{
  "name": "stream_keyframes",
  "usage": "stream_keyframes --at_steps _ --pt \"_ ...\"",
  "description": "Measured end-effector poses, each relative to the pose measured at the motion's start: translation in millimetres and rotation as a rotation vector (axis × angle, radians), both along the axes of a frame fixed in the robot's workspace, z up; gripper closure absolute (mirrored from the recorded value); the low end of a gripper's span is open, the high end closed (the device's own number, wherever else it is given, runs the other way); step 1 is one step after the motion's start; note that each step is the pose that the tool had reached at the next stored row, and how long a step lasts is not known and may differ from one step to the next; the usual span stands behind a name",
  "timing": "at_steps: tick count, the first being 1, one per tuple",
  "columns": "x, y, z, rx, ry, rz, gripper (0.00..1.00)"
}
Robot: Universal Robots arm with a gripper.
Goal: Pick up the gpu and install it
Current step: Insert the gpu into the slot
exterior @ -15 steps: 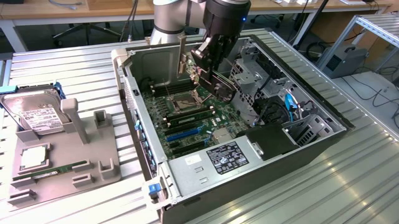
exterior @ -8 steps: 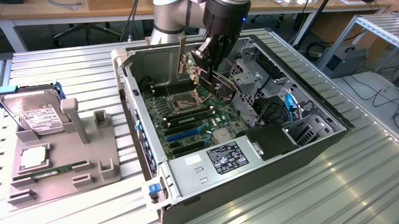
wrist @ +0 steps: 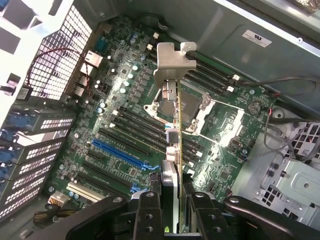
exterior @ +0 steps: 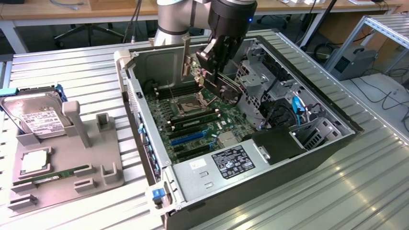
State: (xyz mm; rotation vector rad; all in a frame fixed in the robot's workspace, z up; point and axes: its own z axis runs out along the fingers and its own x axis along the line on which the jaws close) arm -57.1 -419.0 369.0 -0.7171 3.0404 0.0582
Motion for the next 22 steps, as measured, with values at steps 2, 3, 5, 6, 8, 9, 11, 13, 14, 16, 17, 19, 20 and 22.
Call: stream_keyframes --at_steps 2,3,5,6,8,9,11,13,14,16,17,19,20,22 --pt "0.0 0.0 -0.1 0.0000 0.0000 0.003 0.73" --pt "0.0 0.0 -0.1 0.0001 0.0000 0.004 0.73" --pt "0.0 0.0 -0.2 0.0000 0.0000 0.006 0.73" --pt "0.0 0.0 -0.2 0.0000 0.0000 0.007 0.73" --pt "0.0 0.0 -0.2 0.0000 0.0000 0.009 0.73" --pt "0.0 0.0 -0.3 0.0000 0.0000 0.010 0.73" --pt "0.0 0.0 -0.3 0.0000 0.0000 0.013 0.73" --pt "0.0 0.0 -0.4 0.0000 0.0000 0.015 0.73" --pt "0.0 0.0 -0.4 0.0000 0.0000 0.016 0.73" --pt "0.0 0.0 -0.5 0.0000 0.0000 0.018 0.73" --pt "0.0 0.0 -0.5 0.0000 0.0000 0.019 0.73" --pt "0.0 0.0 -0.6 0.0000 0.0000 0.021 0.73" --pt "0.0 0.0 -0.7 0.0000 0.0000 0.022 0.73" --pt "0.0 0.0 -0.8 0.0001 0.0000 0.025 0.73"
